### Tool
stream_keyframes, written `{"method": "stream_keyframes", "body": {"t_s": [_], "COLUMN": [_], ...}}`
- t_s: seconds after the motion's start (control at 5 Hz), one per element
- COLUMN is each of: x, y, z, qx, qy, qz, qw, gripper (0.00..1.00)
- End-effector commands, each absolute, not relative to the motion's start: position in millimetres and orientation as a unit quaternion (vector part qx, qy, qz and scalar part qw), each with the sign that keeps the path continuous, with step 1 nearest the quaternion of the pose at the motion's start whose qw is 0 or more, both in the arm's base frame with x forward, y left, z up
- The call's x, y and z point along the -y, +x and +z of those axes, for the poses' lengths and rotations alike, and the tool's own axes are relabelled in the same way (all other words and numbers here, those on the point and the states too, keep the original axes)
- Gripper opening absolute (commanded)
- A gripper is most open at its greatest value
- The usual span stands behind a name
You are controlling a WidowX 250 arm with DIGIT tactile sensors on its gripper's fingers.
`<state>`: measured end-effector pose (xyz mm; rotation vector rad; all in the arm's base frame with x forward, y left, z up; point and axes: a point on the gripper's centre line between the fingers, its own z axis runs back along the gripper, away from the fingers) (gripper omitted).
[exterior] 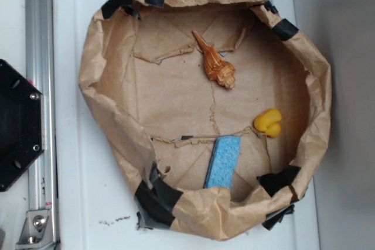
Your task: Grab the blue sponge.
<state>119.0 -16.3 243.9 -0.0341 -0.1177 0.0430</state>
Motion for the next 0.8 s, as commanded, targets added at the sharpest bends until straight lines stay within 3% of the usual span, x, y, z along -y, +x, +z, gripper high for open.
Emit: {"method": "stream_keyframes", "body": {"t_s": [0.0,0.2,0.4,0.6], "x": [16,20,15,9], "y": [119,169,196,225], "z": [244,221,197,162], "qx": [0.059,0.020,-0.027,-0.038], "qy": [-0.017,-0.054,-0.116,-0.164], "qz": [0.021,0.130,0.224,0.323], "qw": [0.998,0.990,0.967,0.931], "gripper": [1.00,1.00,1.00,1.00]}}
